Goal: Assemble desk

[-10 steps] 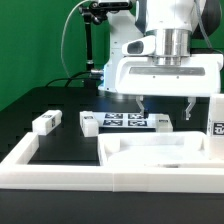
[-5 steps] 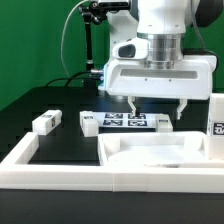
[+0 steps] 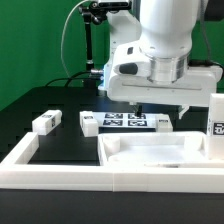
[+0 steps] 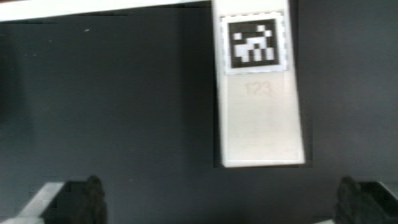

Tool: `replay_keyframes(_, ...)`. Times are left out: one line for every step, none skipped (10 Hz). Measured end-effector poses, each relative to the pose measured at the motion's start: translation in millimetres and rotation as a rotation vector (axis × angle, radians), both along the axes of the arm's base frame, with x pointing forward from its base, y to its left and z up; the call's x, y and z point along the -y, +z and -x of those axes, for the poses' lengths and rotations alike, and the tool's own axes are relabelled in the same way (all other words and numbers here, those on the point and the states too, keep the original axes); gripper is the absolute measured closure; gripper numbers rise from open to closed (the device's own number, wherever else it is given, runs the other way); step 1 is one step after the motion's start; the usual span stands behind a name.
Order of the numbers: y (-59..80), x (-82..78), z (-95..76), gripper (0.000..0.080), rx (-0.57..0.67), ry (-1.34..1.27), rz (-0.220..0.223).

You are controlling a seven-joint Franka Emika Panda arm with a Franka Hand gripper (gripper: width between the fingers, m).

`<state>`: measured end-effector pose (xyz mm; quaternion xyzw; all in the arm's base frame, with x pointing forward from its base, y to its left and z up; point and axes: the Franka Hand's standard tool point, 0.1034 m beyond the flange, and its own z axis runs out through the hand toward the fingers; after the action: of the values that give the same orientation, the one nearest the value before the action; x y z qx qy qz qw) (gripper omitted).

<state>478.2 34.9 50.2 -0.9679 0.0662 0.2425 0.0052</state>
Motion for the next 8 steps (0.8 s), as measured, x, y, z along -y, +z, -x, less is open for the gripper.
replay_keyframes(0.2, -4.6, -2.7, 0.0151, -0.021, 0.007, -0.004)
replay_keyframes(4.0, -8.9, 5.1, 0.0151, -0.116, 0.003, -0.009)
replay_keyframes(1.1, -6.0, 4.5, 0.0151, -0.192, 0.003, -0.012)
replay_keyframes(-0.9, -3.9, 5.5, 0.0151, -0.255, -0.001, -0.015)
replay_keyframes(-6.2, -5.9, 8.7, 0.0151, -0.294, -0.026, -0.034)
replay_keyframes(-8.6, -11.1, 7.7, 0.0151, -0.265, -0.021, -0.041)
replay_keyframes(-7.4, -16.0, 9.9, 0.0151, -0.247, -0.023, -0.066)
replay_keyframes(-8.1, -19.2, 10.2, 0.0151, -0.245, -0.053, -0.084)
